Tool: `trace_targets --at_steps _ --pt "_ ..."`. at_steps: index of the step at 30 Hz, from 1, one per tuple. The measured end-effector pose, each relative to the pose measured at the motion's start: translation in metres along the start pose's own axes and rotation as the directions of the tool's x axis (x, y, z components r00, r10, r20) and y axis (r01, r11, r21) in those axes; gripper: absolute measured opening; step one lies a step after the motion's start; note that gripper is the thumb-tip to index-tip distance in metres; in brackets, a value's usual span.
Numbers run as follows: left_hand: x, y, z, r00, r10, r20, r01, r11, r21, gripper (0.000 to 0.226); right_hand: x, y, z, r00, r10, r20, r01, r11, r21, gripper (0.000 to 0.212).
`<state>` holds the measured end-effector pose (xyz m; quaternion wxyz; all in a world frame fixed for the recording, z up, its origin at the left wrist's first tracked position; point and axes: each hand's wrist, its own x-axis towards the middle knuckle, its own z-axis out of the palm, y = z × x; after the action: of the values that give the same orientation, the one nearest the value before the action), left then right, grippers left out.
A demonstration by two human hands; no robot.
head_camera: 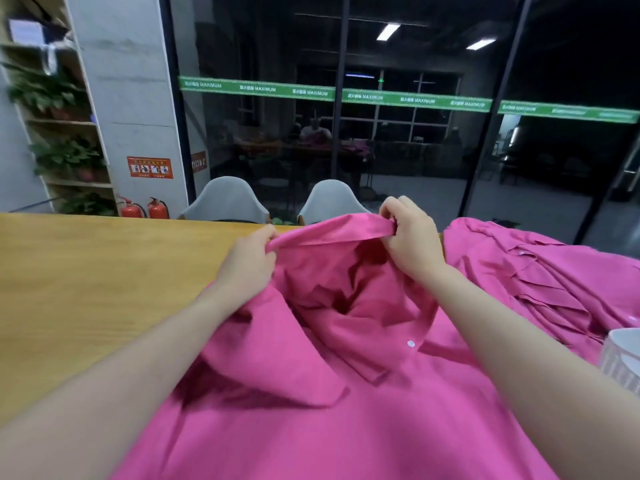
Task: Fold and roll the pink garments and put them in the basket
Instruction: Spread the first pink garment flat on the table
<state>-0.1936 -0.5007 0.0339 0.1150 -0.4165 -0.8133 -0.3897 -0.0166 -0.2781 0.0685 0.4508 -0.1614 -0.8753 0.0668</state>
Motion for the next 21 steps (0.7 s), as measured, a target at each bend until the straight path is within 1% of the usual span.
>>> trace_targets --at_steps 2,4,5,7,8,10,12,13,14,15,17,18,19,21 --pt "0.019 -0.013 -0.001 0.998 0.042 -0.037 -0.039 0.996 0.083 0.019 0.012 0.013 0.004 1.000 -0.005 0.015 0.006 0.998 -0.065 0.018" --pt "0.036 -0.026 0.003 0.992 0.121 -0.030 -0.112 0.971 0.210 0.009 0.022 0.026 0.013 0.999 0.006 0.045 -0.001 0.992 -0.125 0.018" --pt "0.044 -0.031 0.008 0.985 0.172 -0.015 -0.162 0.951 0.265 0.014 0.026 0.034 0.022 0.998 0.023 0.057 -0.014 0.989 -0.147 0.018" --pt "0.060 -0.041 0.022 0.968 0.249 0.034 -0.244 0.898 0.366 0.036 0.032 0.046 0.043 0.990 0.110 0.090 -0.094 0.982 -0.166 0.019" --pt "0.068 -0.047 0.030 0.962 0.269 0.051 -0.266 0.874 0.408 0.044 0.034 0.051 0.055 0.979 0.169 0.112 -0.150 0.975 -0.161 0.020" --pt "0.081 -0.057 0.048 0.961 0.255 0.111 -0.277 0.847 0.454 0.052 0.032 0.061 0.087 0.930 0.322 0.178 -0.307 0.945 -0.111 0.017" --pt "0.089 -0.071 0.071 0.958 0.204 0.201 -0.274 0.859 0.432 0.056 0.022 0.074 0.122 0.838 0.491 0.237 -0.497 0.867 -0.041 0.018" --pt "0.090 -0.079 0.083 0.953 0.178 0.244 -0.269 0.868 0.418 0.057 0.013 0.081 0.138 0.796 0.548 0.256 -0.561 0.827 -0.029 0.018" --pt "0.089 -0.086 0.095 0.949 0.153 0.275 -0.258 0.880 0.399 0.060 0.002 0.084 0.152 0.771 0.581 0.260 -0.591 0.805 -0.046 0.015" --pt "0.087 -0.093 0.106 0.948 0.137 0.288 -0.242 0.896 0.372 0.063 -0.009 0.085 0.162 0.780 0.579 0.239 -0.579 0.812 -0.078 0.011" --pt "0.084 -0.104 0.120 0.953 0.143 0.269 -0.229 0.919 0.322 0.064 -0.022 0.082 0.170 0.847 0.507 0.160 -0.493 0.862 -0.119 0.003" --pt "0.084 -0.108 0.122 0.954 0.152 0.258 -0.232 0.921 0.313 0.060 -0.023 0.080 0.171 0.878 0.458 0.141 -0.446 0.889 -0.109 0.004" --pt "0.083 -0.109 0.122 0.954 0.155 0.258 -0.235 0.919 0.317 0.055 -0.024 0.078 0.171 0.899 0.409 0.159 -0.396 0.912 -0.108 0.007" --pt "0.079 -0.107 0.120 0.951 0.147 0.270 -0.237 0.910 0.339 0.048 -0.027 0.073 0.168 0.907 0.349 0.237 -0.324 0.936 -0.141 0.010"
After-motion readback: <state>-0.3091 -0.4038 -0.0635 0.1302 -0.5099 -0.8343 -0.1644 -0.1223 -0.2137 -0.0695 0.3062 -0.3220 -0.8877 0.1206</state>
